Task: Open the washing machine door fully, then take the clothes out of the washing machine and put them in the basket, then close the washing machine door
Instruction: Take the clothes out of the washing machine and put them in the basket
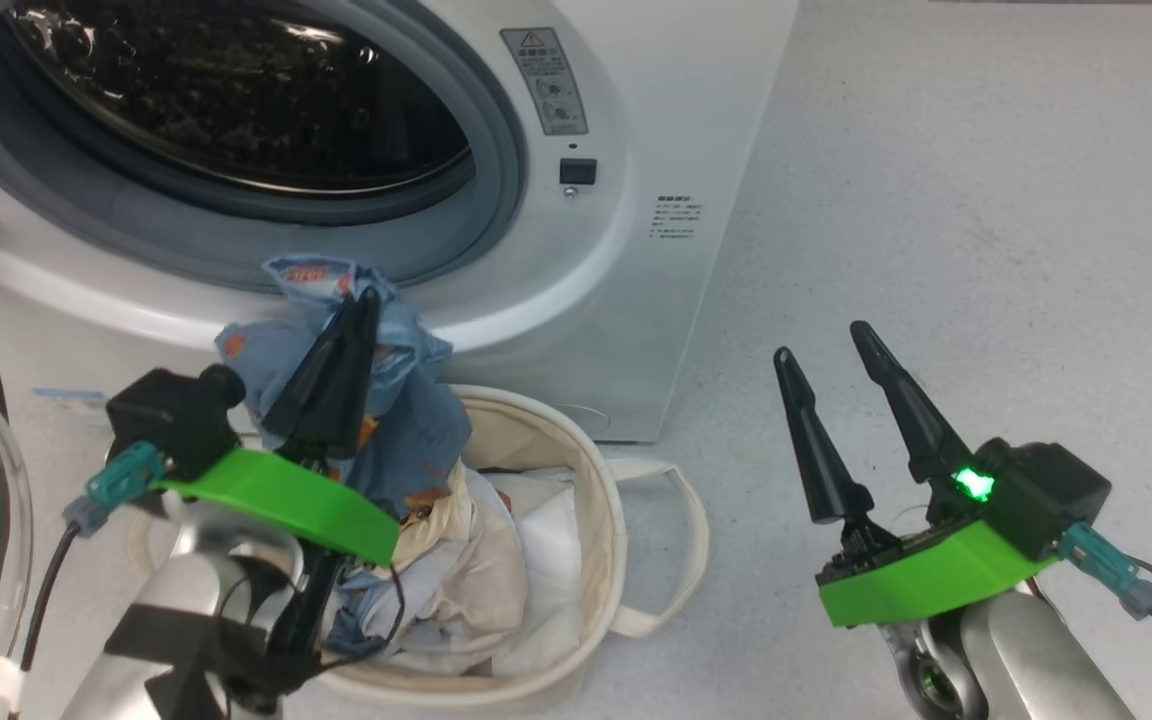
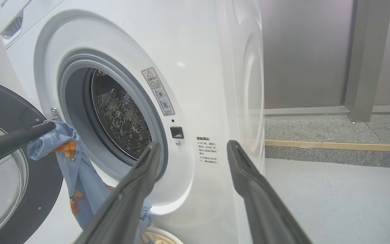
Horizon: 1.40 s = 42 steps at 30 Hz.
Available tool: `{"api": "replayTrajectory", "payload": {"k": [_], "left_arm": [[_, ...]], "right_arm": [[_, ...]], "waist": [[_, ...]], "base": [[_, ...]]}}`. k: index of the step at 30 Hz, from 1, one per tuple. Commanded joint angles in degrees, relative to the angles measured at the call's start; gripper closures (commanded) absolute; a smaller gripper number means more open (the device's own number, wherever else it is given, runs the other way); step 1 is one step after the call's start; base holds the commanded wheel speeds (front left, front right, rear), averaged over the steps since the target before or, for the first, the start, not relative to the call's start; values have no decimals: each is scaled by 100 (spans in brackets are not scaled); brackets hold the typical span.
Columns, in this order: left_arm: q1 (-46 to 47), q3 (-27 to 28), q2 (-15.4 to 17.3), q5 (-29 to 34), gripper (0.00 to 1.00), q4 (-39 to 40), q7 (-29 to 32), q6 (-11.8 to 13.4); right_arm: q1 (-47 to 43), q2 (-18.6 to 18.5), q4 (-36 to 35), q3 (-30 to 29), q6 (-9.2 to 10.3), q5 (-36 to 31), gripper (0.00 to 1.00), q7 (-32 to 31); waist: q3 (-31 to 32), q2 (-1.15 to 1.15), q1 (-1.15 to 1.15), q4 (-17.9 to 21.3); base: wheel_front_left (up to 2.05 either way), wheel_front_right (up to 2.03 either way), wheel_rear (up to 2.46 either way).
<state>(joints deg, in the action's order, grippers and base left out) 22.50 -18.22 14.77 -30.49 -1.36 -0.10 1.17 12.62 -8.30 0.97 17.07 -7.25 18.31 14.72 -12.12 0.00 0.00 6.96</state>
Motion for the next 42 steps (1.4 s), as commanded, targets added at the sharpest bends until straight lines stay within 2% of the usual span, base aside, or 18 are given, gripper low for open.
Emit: {"api": "replayTrajectory", "payload": {"k": [1,6,14,19,22,25,26,30,31,32,36,38,42], "left_arm": [[324,190,62,29,100,274,-52,4],[473,165,176,158,100,726,149,105],[413,142,434,138,100,1520,887,294],[53,17,354,32,100,1234,909,325],[-112,-105,196,-22,100,516,622,216],[-83,-150,4,-14,100,-509,75,64],[22,-163,-133,-27,100,-1320,-321,-81],[464,-94,-338,-39,100,-2974,-1065,-320],[595,-57,-385,-67,100,-3356,-1173,-372],[595,-57,-385,-67,100,-3356,-1173,-372],[1059,-43,-511,-71,100,-4768,-1360,-531],[1252,29,-529,-107,100,-5369,-1409,-540],[1535,117,-455,-76,100,-6430,-1443,-233]], "right_arm": [[82,-13,-224,58,-24,-33,0,28],[20,-14,-283,55,-24,-39,0,28],[12,69,-359,54,-24,-27,0,28],[45,92,-328,51,-24,-22,0,28],[100,74,-323,55,-24,-35,0,28],[164,24,-334,45,-24,-68,0,28],[199,-4,-349,44,-24,-87,0,28],[244,-46,-403,26,-24,-128,0,28],[250,-58,-418,10,-24,-140,0,28],[250,-58,-418,10,-24,-140,0,28],[270,-71,-479,-54,-24,-173,0,28],[287,-55,-516,-82,-24,-181,0,28],[338,-18,-573,-118,-24,-197,0,28]], "waist": [[21,0,0,7],[80,0,0,-19],[69,0,0,-89],[-53,0,0,-96],[-154,0,0,-80],[-288,0,0,-27],[-380,0,0,29],[-616,0,0,209],[-685,0,0,259],[-685,0,0,259],[-975,0,0,476],[-1119,0,0,581],[-1325,0,0,723]], "base": [[0,0,0],[0,0,0],[0,0,0],[0,0,0],[0,0,0],[0,0,0],[0,0,0],[0,0,0],[0,0,0],[0,0,0],[0,0,0],[0,0,0],[0,0,0]]}}
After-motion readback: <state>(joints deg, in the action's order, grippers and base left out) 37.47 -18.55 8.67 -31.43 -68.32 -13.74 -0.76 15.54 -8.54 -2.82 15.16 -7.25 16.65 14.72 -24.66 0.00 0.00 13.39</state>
